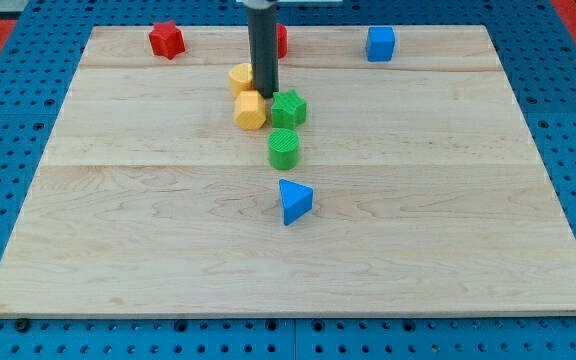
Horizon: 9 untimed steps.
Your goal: Place the yellow blocks to the left of the green blocks
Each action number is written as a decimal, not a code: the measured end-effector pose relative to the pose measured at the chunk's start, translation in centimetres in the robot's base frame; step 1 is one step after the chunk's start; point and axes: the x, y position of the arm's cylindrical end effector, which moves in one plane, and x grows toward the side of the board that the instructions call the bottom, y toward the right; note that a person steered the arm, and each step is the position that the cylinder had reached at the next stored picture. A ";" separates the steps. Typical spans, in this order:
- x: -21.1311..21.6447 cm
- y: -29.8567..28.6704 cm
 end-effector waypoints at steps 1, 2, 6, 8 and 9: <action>4.2 0.0; 6.4 0.0; -4.0 2.3; -6.4 1.2; -9.3 0.1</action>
